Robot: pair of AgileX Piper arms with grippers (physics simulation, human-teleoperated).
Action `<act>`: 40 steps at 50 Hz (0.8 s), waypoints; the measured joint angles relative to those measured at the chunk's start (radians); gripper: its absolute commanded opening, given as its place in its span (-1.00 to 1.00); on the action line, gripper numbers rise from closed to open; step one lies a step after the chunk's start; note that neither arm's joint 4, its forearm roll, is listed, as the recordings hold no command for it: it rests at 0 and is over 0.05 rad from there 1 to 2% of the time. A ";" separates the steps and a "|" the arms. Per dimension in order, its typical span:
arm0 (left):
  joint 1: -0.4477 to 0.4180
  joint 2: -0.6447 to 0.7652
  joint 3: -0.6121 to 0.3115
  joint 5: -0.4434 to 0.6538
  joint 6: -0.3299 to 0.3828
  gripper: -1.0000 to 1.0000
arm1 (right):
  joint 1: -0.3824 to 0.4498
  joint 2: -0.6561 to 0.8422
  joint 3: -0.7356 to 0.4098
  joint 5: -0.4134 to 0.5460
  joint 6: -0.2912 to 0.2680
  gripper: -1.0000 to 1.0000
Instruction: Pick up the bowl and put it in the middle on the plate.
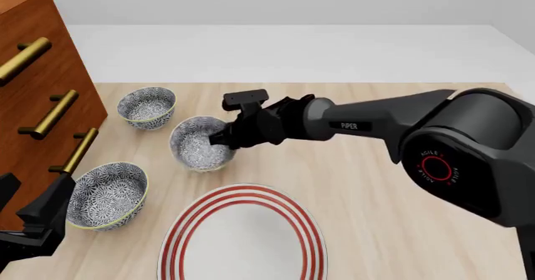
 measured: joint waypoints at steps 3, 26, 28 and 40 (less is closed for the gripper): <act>0.000 -0.001 0.000 0.001 0.001 1.00 | 0.000 -0.011 0.001 0.001 -0.006 -1.00; -0.002 -0.007 0.001 0.004 0.005 1.00 | 0.006 -0.134 0.066 -0.002 0.002 -1.00; -0.003 -0.007 0.000 0.005 0.005 1.00 | 0.007 -0.149 0.075 -0.002 0.001 -1.00; -0.004 -0.011 0.000 0.008 0.008 1.00 | 0.021 -0.248 0.158 -0.026 0.009 -1.00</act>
